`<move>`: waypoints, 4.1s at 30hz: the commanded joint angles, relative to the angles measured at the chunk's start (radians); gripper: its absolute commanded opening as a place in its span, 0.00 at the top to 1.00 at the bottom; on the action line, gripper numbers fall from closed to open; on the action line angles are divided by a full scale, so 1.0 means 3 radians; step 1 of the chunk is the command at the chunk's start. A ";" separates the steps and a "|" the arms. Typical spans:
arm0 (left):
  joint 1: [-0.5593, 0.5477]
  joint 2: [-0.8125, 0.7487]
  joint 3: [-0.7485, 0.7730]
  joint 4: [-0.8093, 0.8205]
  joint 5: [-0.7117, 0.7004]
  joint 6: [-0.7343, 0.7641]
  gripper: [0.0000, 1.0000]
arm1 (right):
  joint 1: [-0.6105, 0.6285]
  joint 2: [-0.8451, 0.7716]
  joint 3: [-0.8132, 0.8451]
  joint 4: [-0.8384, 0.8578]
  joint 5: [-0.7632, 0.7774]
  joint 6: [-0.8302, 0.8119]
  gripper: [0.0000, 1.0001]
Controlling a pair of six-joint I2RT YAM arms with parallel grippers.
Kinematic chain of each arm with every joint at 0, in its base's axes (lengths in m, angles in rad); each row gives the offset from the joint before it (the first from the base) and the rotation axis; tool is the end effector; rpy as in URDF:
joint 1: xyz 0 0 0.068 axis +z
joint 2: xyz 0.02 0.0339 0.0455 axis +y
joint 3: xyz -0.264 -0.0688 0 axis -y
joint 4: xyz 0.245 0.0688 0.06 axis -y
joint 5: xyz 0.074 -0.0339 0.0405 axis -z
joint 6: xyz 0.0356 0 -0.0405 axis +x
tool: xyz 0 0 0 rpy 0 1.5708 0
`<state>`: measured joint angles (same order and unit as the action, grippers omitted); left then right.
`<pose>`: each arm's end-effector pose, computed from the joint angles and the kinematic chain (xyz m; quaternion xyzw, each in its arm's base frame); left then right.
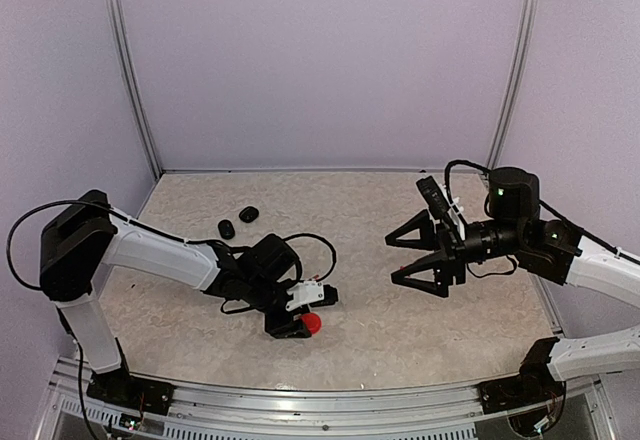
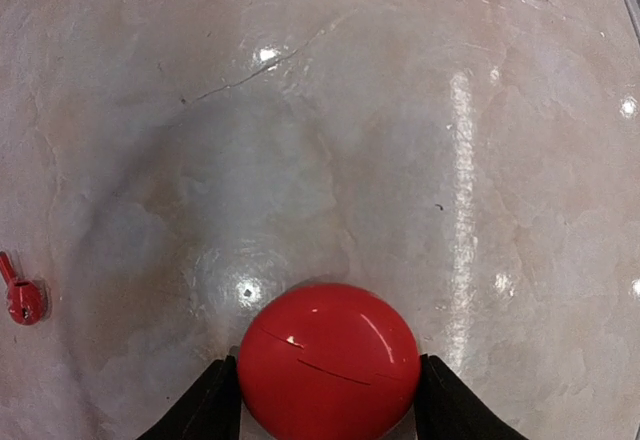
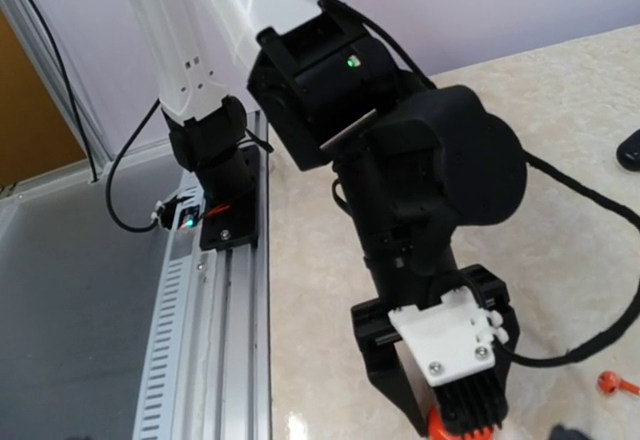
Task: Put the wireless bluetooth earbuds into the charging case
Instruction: Pick up the charging case from the center of the board, then pass from the left arm to the right, then pass from the right arm to the left
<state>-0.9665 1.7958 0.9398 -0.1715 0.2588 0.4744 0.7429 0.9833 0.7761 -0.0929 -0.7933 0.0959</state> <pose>0.1862 -0.2857 0.1323 0.6562 0.6951 -0.1854 0.2278 0.1451 0.1677 0.3123 -0.4534 0.6310 0.5069 0.3733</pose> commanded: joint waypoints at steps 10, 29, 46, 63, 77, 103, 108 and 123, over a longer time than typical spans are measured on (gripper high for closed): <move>-0.0071 0.0090 0.0051 0.0114 0.0037 0.0114 0.58 | -0.0032 -0.0148 -0.0014 -0.0023 0.0141 -0.0192 0.02; -0.0090 -0.0891 0.0163 0.0229 0.1664 -0.0733 0.70 | 0.0349 -0.0027 0.0253 -0.0607 0.0711 -0.1148 0.18; -0.0121 -0.0932 0.0517 -0.0012 0.2701 -0.1132 0.70 | 0.1797 0.0460 0.0852 -0.1179 0.1926 -0.2018 0.41; -0.0166 -0.0860 0.0576 -0.0032 0.2834 -0.1173 0.69 | 0.2096 0.0661 0.0961 -0.1142 0.2423 -0.2257 0.54; -0.0169 -0.0821 0.0611 -0.0042 0.2834 -0.1203 0.69 | 0.2225 0.0794 0.1044 -0.1185 0.2529 -0.2328 0.69; 0.0256 -0.2620 -0.0405 0.1214 -0.0048 -0.1710 0.01 | 0.1794 0.0315 0.0828 -0.0795 0.2310 -0.1665 0.92; 0.0207 -0.2952 -0.0617 0.1300 0.0005 -0.1781 0.01 | 0.1532 0.0275 0.0906 -0.0785 0.1954 -0.1377 0.92; -0.0749 -0.2245 -0.0485 0.1194 0.0177 -0.0994 0.23 | 0.1339 0.0698 0.1252 -0.0874 0.1270 -0.0812 0.92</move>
<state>-1.1805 1.0824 0.7624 0.1356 0.2661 0.1444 1.1580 1.1625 1.1069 -0.3538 -0.3592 -0.2104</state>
